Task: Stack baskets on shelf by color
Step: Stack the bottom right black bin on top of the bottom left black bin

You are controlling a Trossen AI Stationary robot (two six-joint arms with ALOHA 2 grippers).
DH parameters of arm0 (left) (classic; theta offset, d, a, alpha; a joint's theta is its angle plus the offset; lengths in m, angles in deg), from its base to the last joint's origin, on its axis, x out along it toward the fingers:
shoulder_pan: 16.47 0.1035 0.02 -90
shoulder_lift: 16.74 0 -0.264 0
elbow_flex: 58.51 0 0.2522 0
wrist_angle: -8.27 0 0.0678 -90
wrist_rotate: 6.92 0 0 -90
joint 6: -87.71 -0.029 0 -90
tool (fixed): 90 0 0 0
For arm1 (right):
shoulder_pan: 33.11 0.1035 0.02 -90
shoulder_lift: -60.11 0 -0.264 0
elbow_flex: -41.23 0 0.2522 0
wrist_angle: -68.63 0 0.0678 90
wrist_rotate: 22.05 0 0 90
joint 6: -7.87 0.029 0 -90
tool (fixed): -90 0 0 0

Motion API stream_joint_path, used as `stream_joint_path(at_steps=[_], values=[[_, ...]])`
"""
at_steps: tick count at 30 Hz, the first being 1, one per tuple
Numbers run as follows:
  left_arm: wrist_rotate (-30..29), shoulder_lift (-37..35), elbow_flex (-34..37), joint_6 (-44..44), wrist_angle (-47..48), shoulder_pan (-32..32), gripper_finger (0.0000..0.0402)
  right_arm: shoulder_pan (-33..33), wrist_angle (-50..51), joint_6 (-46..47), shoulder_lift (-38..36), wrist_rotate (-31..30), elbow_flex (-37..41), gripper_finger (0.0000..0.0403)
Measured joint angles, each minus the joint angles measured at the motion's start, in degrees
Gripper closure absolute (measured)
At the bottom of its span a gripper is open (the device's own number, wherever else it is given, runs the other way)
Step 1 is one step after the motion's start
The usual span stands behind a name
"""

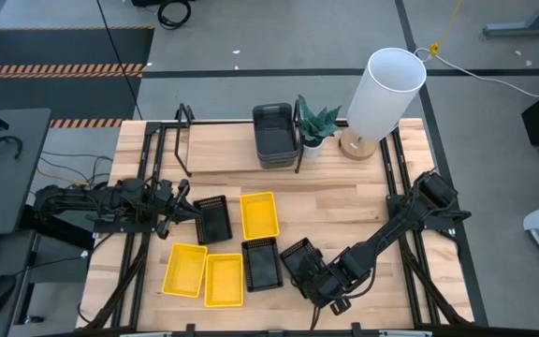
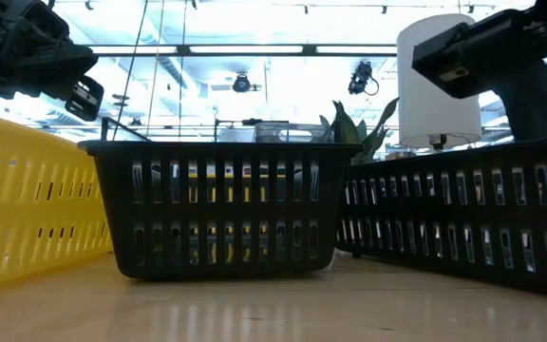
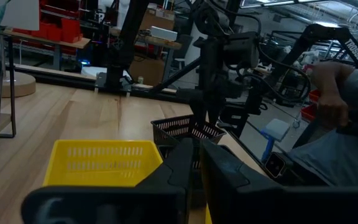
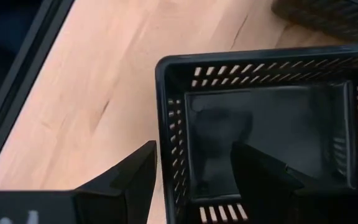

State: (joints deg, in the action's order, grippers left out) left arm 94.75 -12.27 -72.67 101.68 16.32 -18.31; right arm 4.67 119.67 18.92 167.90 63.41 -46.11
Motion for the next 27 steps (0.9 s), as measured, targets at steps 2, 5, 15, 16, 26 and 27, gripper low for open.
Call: stream_joint_path(at_steps=[2, 5, 15, 16, 26, 27], values=[[0.01, 0.01, -0.01, -0.01, -0.01, 0.02, 0.0367, 0.57, 0.0, 1.01, 0.0, -0.57, 0.0, 0.0193], [0.0, 0.01, 0.01, 0.01, -0.02, 0.0, 0.0371, 1.67, -0.02, 2.34, 0.0, -1.26, 0.0, 0.0193], [0.0, 0.01, -0.01, -0.01, 0.0, 0.0, 0.0363, 3.02, -0.04, 3.53, 0.0, -3.34, 0.0, 0.0193], [0.0, 0.01, 0.01, -0.01, -0.02, 0.0, 0.0363, 3.0, -0.04, 3.36, 0.0, -3.38, 0.0, 0.0193], [0.01, 0.0, 0.0, 0.0, -0.02, 0.0, 0.0374, 2.5, -0.68, -0.45, 4.94, -0.73, 0.0, 0.0193], [0.02, 0.0, 0.0, -0.01, -0.05, 0.0, 0.0374, 2.5, -0.63, -0.58, 5.59, -0.68, 0.0, 0.0193]])
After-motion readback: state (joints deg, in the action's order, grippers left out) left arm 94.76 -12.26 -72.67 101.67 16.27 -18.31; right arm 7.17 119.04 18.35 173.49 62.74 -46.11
